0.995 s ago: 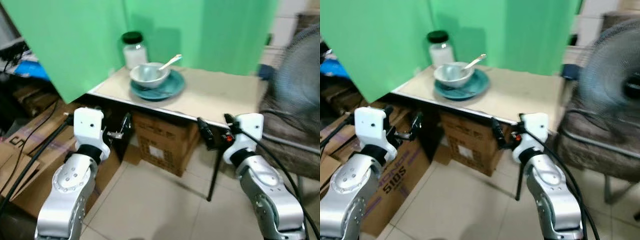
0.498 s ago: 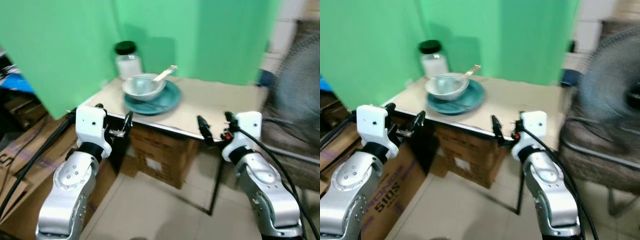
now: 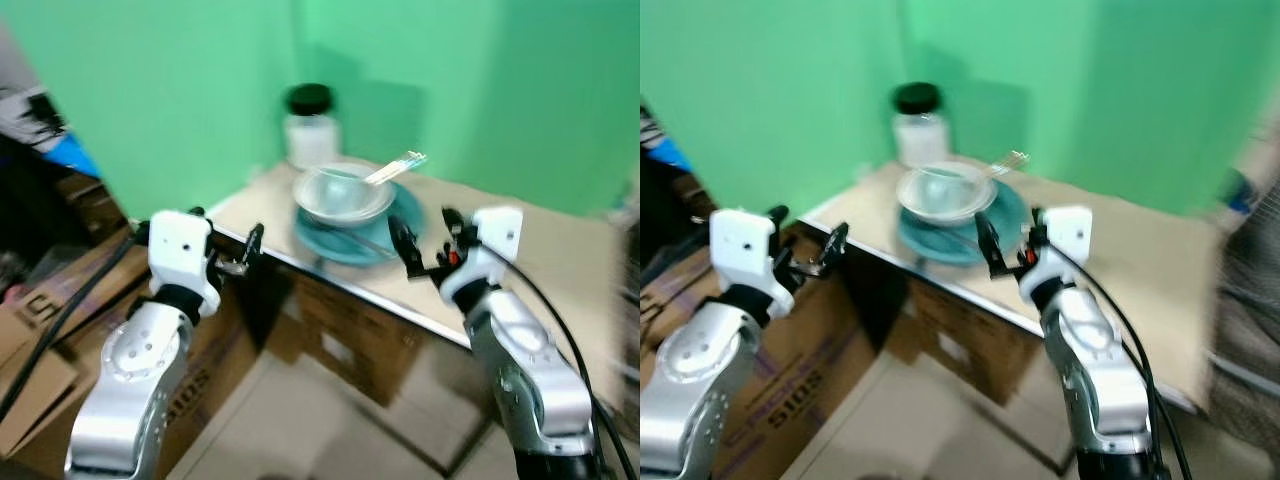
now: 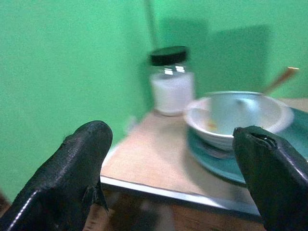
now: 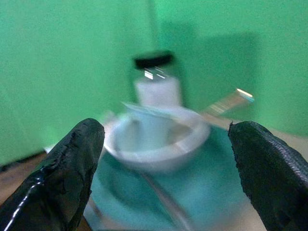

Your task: Setting the table

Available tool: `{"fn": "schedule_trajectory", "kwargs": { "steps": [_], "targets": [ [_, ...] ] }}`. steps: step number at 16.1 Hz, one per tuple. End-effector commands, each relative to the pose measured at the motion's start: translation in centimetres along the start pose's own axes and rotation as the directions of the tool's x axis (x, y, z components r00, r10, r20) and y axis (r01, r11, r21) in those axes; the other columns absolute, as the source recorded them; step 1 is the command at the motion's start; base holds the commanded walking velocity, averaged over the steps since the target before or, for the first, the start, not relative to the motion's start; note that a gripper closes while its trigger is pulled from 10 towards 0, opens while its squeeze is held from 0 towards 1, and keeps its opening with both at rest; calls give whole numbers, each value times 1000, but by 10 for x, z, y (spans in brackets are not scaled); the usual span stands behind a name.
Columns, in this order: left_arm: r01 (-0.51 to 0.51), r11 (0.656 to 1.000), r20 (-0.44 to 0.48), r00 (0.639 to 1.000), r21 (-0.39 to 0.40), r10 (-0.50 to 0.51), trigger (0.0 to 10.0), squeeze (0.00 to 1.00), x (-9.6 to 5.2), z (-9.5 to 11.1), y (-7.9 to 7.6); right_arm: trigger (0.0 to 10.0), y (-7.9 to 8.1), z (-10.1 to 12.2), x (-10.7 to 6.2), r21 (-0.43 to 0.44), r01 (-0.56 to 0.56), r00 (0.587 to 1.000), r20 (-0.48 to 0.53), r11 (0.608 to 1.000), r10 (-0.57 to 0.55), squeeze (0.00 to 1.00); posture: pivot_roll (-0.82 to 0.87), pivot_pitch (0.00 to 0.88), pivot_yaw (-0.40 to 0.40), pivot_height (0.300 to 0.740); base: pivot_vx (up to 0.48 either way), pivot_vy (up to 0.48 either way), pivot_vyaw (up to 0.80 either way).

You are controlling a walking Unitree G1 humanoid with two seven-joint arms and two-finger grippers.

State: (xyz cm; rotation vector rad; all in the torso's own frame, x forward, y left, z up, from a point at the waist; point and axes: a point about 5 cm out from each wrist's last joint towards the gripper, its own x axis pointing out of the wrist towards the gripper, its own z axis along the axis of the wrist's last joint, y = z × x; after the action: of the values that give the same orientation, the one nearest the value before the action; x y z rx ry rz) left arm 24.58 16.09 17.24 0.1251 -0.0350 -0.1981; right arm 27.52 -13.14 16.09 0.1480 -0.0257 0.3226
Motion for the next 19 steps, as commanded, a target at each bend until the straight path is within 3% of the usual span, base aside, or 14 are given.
{"fn": "schedule_trajectory", "kwargs": {
  "steps": [1,3,6,12,13,15,18,19],
  "targets": [
    [-16,1000,-23,1000,17,17,10000,0,-2,-3,6,10000,6,2,3,50,-41,999,10,998,40,0,181,0,62,740,412,0,0],
    [-4,1000,-27,1000,19,4,10000,0,-3,-3,4,10000,7,7,4,77,-74,997,34,994,71,0,181,0,63,740,416,0,0],
    [14,1000,-23,1000,23,-13,10000,0,-2,-2,2,10000,11,14,6,39,-150,988,48,988,148,0,176,0,67,740,394,0,0],
    [89,995,-41,995,36,-87,10000,0,-3,-5,-3,10000,-2,29,15,-32,-178,982,63,984,180,27,170,0,67,740,0,0,0],
    [139,989,-54,989,46,-136,10000,0,-5,-7,-5,10000,-5,34,18,-72,-233,971,39,970,237,1000,165,0,67,740,0,0,0],
    [190,980,-70,980,57,-186,10000,0,-8,-9,-4,10000,-5,33,19,-92,-323,944,-107,942,313,1000,164,0,64,740,0,0,0],
    [280,958,-92,957,61,-274,10000,0,-13,-9,-4,10000,-6,29,15,-18,-280,933,-241,960,267,1000,169,0,51,740,0,0,0],
    [365,930,-100,928,40,-360,10000,0,-19,-8,-10,10000,-4,26,13,20,-248,927,-284,968,244,1000,168,0,51,740,0,0,0]
  ]
}}
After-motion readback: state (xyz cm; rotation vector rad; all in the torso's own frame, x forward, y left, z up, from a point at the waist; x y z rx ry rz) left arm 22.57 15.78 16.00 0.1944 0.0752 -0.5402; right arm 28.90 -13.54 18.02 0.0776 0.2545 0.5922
